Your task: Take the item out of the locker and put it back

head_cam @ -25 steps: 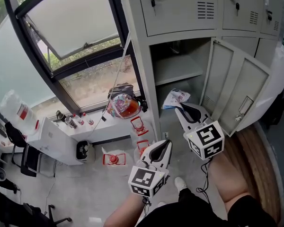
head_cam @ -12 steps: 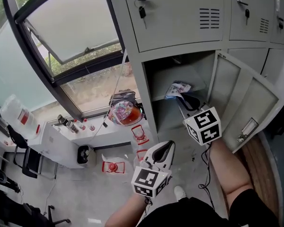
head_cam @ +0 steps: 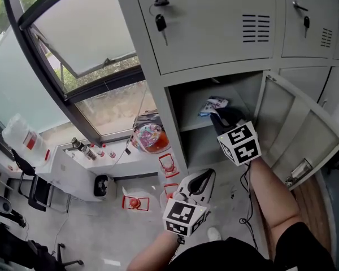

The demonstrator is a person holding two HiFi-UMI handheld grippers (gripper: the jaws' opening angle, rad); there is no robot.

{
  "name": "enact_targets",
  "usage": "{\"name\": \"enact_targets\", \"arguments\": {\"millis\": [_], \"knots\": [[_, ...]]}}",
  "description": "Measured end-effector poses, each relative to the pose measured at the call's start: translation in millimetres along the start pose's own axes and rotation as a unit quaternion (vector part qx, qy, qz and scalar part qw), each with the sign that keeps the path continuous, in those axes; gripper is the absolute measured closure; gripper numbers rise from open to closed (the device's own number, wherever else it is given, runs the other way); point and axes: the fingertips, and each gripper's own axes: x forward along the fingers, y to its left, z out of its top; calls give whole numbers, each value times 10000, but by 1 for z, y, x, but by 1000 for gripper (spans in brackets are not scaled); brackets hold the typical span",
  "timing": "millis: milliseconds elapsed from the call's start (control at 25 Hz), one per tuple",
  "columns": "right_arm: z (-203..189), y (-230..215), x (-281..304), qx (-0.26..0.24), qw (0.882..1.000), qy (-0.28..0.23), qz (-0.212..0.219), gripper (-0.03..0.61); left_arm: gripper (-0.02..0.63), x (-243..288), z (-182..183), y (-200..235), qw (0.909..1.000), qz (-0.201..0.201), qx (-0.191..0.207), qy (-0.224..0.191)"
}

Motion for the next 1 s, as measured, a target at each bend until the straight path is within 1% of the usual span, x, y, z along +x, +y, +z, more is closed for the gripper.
{"name": "enact_targets", "arguments": {"millis": [160,560,720,880,1000], "knots": [[-4,-5,11,-26,9999,154,49,477,594,7,0,1,10000,3,52,17],[-7,-7,21,-62,9994,306,149,465,594,14,2,4,10000,71,-19,-22],[-10,-6,21,-34,9995,273,136,445,594,13,0,5,10000,61,2,-8],[-10,-6,19,-4,9998,189,118,410,594,12,-3,5,10000,58,-58,5],[-8,-5,13,13,9999,130,87,408,594,9,-5,2,10000,26,-46,32]]}}
